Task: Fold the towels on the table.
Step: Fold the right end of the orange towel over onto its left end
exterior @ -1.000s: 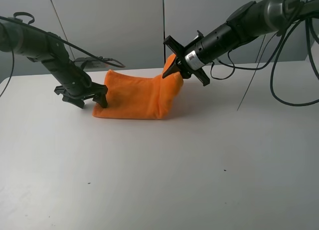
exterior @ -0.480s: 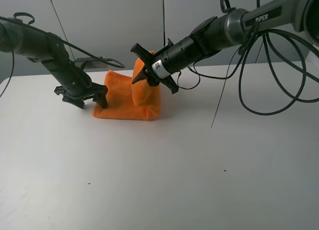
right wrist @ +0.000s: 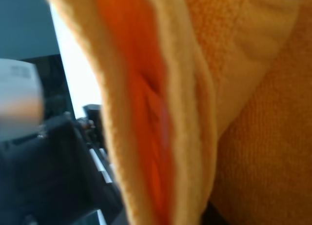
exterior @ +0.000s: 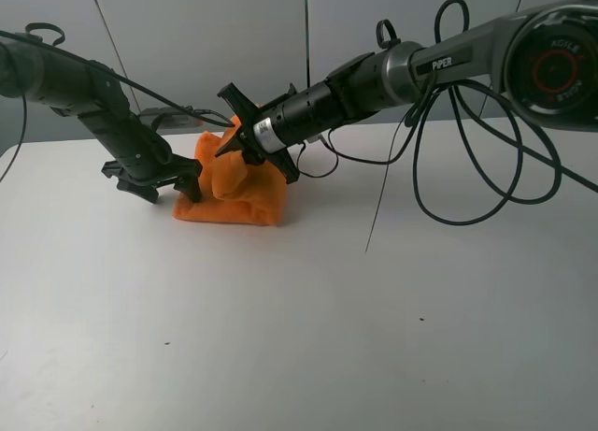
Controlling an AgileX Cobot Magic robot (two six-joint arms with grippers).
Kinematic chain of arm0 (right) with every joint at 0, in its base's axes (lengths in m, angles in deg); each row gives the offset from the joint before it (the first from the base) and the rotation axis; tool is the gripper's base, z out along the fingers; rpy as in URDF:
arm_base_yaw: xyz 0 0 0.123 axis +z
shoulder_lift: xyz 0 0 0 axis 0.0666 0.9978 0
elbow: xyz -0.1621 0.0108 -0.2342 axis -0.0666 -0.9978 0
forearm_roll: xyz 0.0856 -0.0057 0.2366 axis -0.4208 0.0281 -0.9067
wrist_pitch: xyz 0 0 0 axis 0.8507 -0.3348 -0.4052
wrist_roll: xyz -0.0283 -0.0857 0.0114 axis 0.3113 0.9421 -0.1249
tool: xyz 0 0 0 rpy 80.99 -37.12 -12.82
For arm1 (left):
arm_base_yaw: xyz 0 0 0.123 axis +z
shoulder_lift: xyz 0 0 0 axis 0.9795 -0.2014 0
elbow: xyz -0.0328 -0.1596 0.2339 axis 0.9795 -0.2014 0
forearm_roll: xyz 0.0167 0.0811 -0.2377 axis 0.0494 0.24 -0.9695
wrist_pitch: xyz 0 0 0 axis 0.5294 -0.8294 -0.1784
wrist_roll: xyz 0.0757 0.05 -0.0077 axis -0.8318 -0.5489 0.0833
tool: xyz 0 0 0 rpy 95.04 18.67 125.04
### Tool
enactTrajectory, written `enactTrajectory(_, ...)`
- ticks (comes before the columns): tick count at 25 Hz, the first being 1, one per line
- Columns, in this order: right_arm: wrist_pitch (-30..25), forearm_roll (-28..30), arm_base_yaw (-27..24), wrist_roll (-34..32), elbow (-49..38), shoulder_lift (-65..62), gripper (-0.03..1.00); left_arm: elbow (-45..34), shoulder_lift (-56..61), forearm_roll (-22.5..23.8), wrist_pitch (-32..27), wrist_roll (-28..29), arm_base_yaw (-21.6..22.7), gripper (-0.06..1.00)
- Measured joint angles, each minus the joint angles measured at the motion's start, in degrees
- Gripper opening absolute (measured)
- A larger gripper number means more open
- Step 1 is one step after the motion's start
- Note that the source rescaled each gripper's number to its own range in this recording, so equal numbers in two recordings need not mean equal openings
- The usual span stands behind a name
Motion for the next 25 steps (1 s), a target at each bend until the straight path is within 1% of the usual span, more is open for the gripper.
enactTrajectory(2,0.1,-1.1,0.1,0.0,0.1,1.1,0.06,0.0,0.0,0.0,0.0,-0.1,0.0,0.99)
enactTrajectory(12,1.0,-2.4,0.2,0.5,0.1,2.7,0.06,-0.2,1.3,0.0,-0.6,-0.2,0.5,0.99)
enactTrajectory(16,1.1,-2.5,0.2,0.9,0.1,2.7,0.06,-0.5,5.6,1.3,-1.9,-0.1,1.5,0.99)
enactTrajectory(21,1.3,-2.4,0.3,1.1,0.1,2.7,0.06,-0.5,12.1,1.7,-3.7,0.0,3.7,0.99)
enactTrajectory(22,1.3,-2.7,0.3,1.1,0.1,2.7,0.08,-0.5,13.3,1.7,-4.3,0.0,4.4,0.99)
enactTrajectory(23,0.9,-2.9,0.3,1.2,0.1,2.7,0.14,-0.5,14.6,1.7,-4.8,0.0,5.0,0.99)
enactTrajectory(24,0.3,-3.6,0.3,1.9,0.1,2.7,0.23,-0.5,15.8,1.7,-5.1,0.0,5.5,0.99)
enactTrajectory(25,-0.4,-5.2,0.3,3.4,0.1,2.7,0.36,-0.5,17.3,1.6,-5.4,0.0,6.1,0.99)
